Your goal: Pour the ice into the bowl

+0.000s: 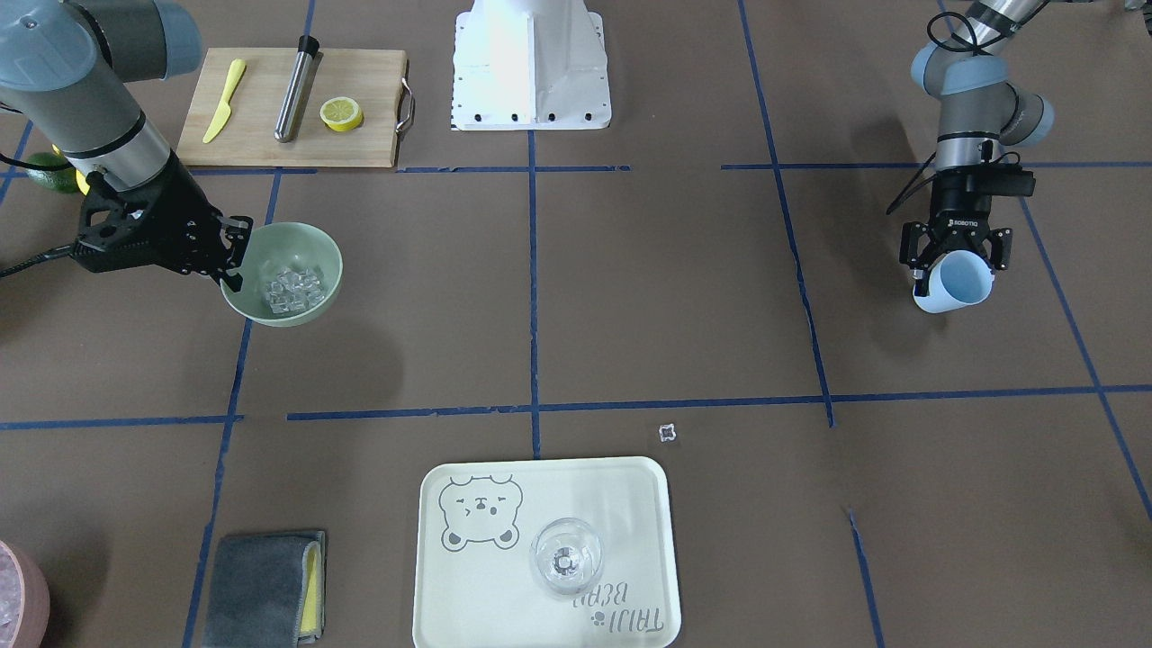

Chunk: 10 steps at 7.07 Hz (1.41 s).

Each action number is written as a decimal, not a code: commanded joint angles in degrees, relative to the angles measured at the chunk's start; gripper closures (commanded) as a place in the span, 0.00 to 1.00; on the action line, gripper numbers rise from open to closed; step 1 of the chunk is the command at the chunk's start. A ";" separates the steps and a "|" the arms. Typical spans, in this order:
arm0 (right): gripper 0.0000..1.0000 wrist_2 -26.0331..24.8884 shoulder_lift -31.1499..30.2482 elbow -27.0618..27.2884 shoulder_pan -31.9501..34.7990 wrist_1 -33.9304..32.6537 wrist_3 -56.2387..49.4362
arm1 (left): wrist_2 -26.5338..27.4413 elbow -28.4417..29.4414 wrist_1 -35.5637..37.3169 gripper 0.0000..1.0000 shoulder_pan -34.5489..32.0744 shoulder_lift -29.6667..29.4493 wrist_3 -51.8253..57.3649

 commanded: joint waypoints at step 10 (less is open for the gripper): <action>1.00 4.56 -18.86 -4.13 9.02 15.99 -13.32 | -9.31 -20.25 0.48 0.00 -3.57 12.37 12.63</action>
